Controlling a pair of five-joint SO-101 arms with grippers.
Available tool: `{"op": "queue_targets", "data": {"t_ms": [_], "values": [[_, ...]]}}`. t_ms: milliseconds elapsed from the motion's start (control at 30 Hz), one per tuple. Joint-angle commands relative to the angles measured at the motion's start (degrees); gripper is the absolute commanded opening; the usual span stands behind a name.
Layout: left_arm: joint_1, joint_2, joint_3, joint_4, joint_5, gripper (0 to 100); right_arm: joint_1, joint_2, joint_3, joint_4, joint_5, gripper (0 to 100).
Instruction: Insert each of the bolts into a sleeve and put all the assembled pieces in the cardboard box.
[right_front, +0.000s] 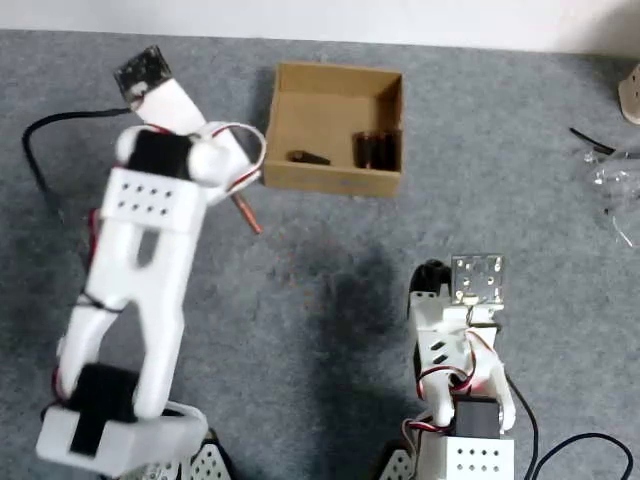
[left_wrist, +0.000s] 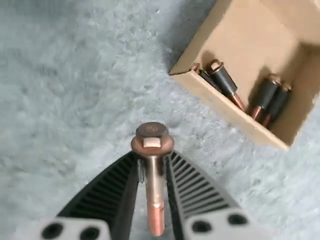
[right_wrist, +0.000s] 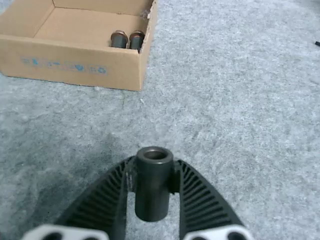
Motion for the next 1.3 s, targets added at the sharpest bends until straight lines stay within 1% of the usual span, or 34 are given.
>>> {"op": "queue_targets", "data": {"t_ms": [0, 67, 300, 433, 567, 667, 833, 900, 967, 1067, 1133, 1267], "values": [[-0.92, -7.16, -2.95, 2.99, -8.79, 1, -0.57, -0.84, 4.70, -2.51, 0.97, 0.5], [-0.92, -9.80, -2.95, 5.01, -11.25, 1, -0.57, -0.84, 4.70, -2.51, 0.97, 0.5], [-0.92, -18.77, -2.95, 10.46, -12.40, 1, -0.66, -0.84, 4.70, -2.51, 0.97, 0.5], [-0.75, -25.80, -2.95, 10.81, -19.08, 1, -0.75, -0.84, 4.70, -2.33, 0.97, 0.5], [-1.10, -33.54, -1.89, 11.60, -22.68, 1, -0.66, -0.84, 4.70, -2.15, 0.97, 0.5], [-1.10, -40.31, 2.59, 11.78, -25.41, 1, -0.57, -0.84, 4.70, -2.07, 0.97, 0.5], [-1.10, -53.23, 14.81, 11.34, -31.38, 1, -0.57, -0.84, 4.70, -2.07, 0.97, 0.5], [-1.10, -58.86, 20.44, 11.34, -32.26, 1, -0.57, -0.84, 4.70, -2.07, 0.97, 0.5], [-0.84, -64.04, 26.33, 8.88, -32.18, 1, -0.57, -0.84, 4.70, -2.07, 0.97, 0.5], [-0.84, -70.99, 37.58, 1.58, -32.18, 1, -0.57, -0.84, 4.70, -2.07, 0.97, 0.5], [-0.84, -75.12, 46.46, -5.19, -32.35, 1, -0.57, -0.84, 4.70, -2.07, 0.97, 0.5], [-0.75, -83.21, 64.22, -23.12, -32.09, 1, -0.57, -0.84, 4.70, -1.54, 0.97, 0.5]]}}
